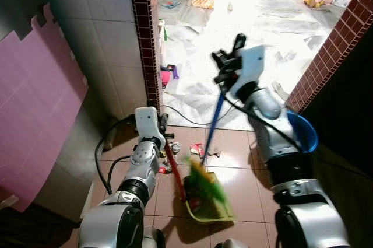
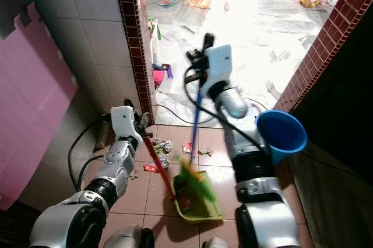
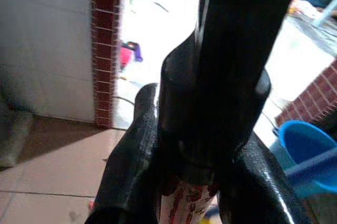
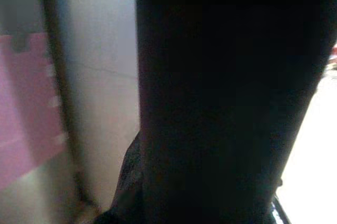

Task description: Sweep floor

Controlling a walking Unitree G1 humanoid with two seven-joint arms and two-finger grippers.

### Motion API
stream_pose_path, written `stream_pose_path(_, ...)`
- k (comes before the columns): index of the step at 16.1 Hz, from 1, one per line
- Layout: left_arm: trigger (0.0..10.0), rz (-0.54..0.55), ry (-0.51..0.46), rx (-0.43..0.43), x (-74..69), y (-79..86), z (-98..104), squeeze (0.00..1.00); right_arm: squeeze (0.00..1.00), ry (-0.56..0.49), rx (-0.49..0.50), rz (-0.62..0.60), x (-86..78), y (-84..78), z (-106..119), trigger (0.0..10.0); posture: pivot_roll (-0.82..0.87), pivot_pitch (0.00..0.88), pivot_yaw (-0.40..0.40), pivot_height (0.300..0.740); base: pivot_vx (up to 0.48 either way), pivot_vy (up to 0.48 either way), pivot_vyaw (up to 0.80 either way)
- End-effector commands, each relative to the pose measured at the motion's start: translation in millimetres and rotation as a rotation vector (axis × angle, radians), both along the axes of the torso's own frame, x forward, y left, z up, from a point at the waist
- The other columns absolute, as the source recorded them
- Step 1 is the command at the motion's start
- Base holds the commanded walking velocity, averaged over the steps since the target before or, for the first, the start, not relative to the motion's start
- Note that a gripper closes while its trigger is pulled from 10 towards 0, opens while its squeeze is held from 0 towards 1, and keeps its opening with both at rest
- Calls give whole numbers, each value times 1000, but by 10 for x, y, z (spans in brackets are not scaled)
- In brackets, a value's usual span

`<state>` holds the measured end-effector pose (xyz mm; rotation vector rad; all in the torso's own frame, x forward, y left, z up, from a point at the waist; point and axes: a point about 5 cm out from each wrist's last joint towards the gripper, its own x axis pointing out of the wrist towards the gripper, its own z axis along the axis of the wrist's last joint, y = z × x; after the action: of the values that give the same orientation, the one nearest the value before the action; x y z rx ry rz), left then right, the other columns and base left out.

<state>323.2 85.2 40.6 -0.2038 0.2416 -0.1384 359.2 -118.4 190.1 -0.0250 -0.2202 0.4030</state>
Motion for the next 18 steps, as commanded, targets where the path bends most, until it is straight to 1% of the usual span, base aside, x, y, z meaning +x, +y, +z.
stream_pose_path(1,10000,-64,20,-14,-53,-99,-49,0,0,-166,6,-21,-18,-40,324,10000,-78,0,-6,740,0,0,0)
stream_pose_path(2,10000,-83,-46,-13,-36,-55,15,0,0,-202,-24,-83,-32,-132,333,10000,-69,0,-3,740,0,0,0)
stream_pose_path(3,10000,-82,-54,-14,-35,-41,21,0,0,-203,-20,-94,-35,-148,331,10000,-69,0,-3,740,0,0,0)
stream_pose_path(4,10000,-106,-108,-5,-43,13,59,0,0,-212,-17,-140,-44,-218,318,10000,-59,0,-3,740,0,0,0)
stream_pose_path(5,10000,-104,-154,17,-65,98,81,0,0,-204,-19,-172,-55,-273,275,10000,-55,0,-4,740,0,0,0)
stream_pose_path(8,10000,-67,-183,65,-137,297,62,0,0,-186,-29,-190,-93,-306,168,10000,-47,0,-4,740,0,0,0)
stream_pose_path(10,10000,-35,-202,112,-273,483,53,0,0,-156,-65,-222,-156,-330,-6,10000,-38,0,-6,740,0,0,0)
stream_pose_path(11,10000,-22,-207,149,-307,525,58,0,0,-138,-81,-256,-181,-352,-99,10000,-39,0,0,740,0,0,0)
stream_pose_path(12,10000,-4,-206,151,-348,577,67,0,0,-112,-96,-291,-224,-365,-220,10000,-36,0,8,740,0,0,0)
stream_pose_path(13,10000,8,-263,166,-379,621,175,0,0,-51,-50,-333,-290,-379,-376,10000,-27,0,10,740,0,0,0)
stream_pose_path(15,10000,4,-306,168,-385,609,278,0,0,-35,-55,-328,-342,-332,-449,10000,-22,0,8,740,0,0,0)
stream_pose_path(17,10000,3,-330,171,-384,580,376,0,0,-25,-50,-329,-351,-308,-476,10000,-17,0,3,740,0,0,0)
stream_pose_path(18,10000,-2,-342,167,-370,560,410,0,0,-16,-43,-332,-344,-308,-484,10000,-17,0,1,740,0,0,-800)
